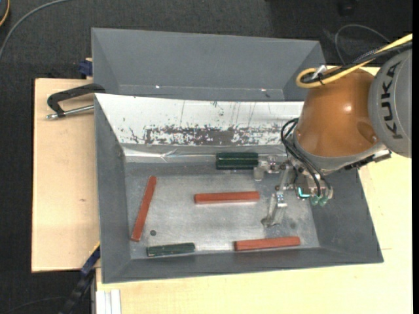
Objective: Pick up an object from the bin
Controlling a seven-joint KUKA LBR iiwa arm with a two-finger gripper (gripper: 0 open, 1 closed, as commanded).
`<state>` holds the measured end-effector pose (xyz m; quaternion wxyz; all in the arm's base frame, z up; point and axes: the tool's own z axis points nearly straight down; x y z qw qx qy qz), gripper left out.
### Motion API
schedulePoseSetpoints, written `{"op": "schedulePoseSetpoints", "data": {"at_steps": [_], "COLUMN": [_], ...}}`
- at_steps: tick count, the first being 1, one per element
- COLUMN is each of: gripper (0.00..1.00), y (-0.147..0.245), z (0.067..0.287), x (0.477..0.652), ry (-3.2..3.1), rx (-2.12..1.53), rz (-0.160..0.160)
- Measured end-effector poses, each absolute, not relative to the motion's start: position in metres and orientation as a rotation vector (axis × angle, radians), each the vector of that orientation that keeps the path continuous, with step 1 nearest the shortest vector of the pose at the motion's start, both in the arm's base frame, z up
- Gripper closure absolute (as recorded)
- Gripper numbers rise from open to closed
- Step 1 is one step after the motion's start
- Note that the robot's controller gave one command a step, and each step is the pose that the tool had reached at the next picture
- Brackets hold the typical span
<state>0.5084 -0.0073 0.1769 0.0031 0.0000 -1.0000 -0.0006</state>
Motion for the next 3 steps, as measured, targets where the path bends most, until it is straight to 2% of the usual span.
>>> {"op": "schedulePoseSetpoints", "data": {"at_steps": [1,2,3], "gripper": [0.0,1.0,1.0], "y": [0.007,0.007,0.014], "z": [0.07,0.071,0.22], "x": [0.564,0.563,0.555], "ry": [-3.121,-3.12,-3.142], "rx": [-0.405,-0.402,-0.29], "rz": [-0.004,-0.002,-0.004]}}
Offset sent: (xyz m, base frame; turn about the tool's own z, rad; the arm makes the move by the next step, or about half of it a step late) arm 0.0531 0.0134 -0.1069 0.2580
